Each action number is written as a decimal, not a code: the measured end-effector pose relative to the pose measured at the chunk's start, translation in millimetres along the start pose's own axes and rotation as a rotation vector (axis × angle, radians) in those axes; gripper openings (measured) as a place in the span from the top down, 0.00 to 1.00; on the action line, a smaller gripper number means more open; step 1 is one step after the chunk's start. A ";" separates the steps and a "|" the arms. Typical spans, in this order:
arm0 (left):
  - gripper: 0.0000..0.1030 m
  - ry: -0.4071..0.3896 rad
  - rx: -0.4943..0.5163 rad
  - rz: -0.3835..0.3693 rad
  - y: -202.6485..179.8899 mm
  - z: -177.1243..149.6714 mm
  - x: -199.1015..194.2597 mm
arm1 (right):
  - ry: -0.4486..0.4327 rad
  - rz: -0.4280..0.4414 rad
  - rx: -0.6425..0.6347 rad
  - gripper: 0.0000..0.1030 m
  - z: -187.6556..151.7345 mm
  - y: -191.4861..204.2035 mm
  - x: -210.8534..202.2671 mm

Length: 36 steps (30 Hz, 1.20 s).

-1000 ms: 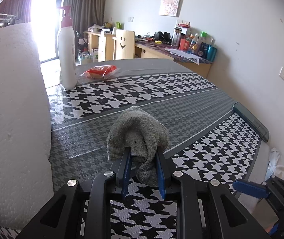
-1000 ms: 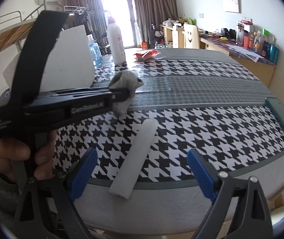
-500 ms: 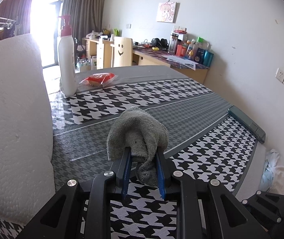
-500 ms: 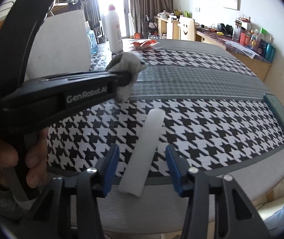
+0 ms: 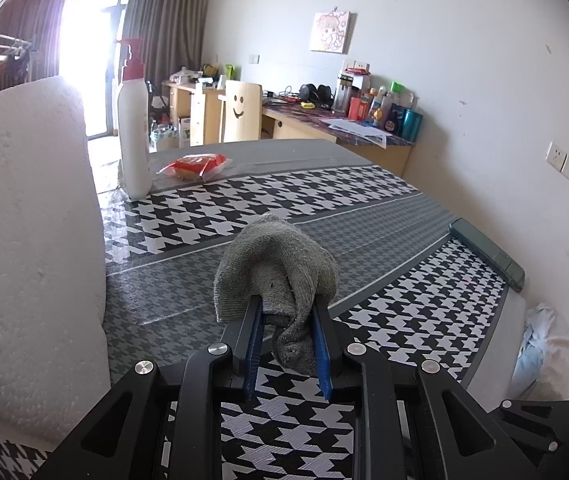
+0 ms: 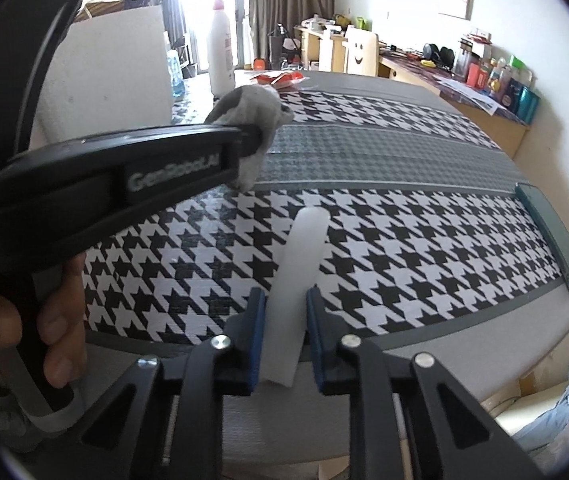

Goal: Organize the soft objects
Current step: 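Grasp the white foam tube with the right gripper while the left gripper holds the cloth, then carry the grey cloth and white tube with both grippers over the foam box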

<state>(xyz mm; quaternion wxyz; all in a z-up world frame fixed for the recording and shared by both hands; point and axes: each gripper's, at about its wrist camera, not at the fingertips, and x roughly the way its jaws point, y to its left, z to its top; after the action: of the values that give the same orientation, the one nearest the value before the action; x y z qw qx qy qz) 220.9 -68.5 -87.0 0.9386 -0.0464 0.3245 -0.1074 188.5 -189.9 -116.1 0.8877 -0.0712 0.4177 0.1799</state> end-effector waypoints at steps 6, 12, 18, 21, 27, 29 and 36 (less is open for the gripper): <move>0.76 -0.017 0.004 -0.005 -0.5 2.0 -9.3 | -0.044 0.036 0.022 0.85 6.8 -7.6 -10.9; 0.76 -0.043 0.017 -0.002 -1.5 2.7 -26.3 | -0.061 0.032 0.030 0.85 15.0 -12.5 -12.4; 0.76 -0.071 0.036 0.000 -5.5 4.9 -40.7 | -0.089 0.036 0.035 0.85 21.1 -15.1 -17.9; 0.76 -0.084 0.046 0.001 -7.2 6.2 -48.1 | -0.099 0.041 0.043 0.85 23.3 -17.6 -20.4; 0.76 -0.119 0.057 0.013 -10.2 10.7 -62.1 | -0.126 0.046 0.060 0.85 26.0 -25.9 -25.7; 0.76 -0.127 0.056 0.018 -10.1 10.7 -65.6 | -0.134 0.050 0.063 0.85 26.5 -27.7 -27.8; 0.76 -0.151 0.071 0.011 -12.5 13.1 -78.7 | -0.163 0.054 0.066 0.85 29.3 -31.2 -33.7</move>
<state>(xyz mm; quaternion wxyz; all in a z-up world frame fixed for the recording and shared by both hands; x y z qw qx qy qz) 166.6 -62.3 -27.6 0.9620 -0.0191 0.2491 -0.1098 201.5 -219.4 -72.2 0.9155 -0.0158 0.3517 0.1950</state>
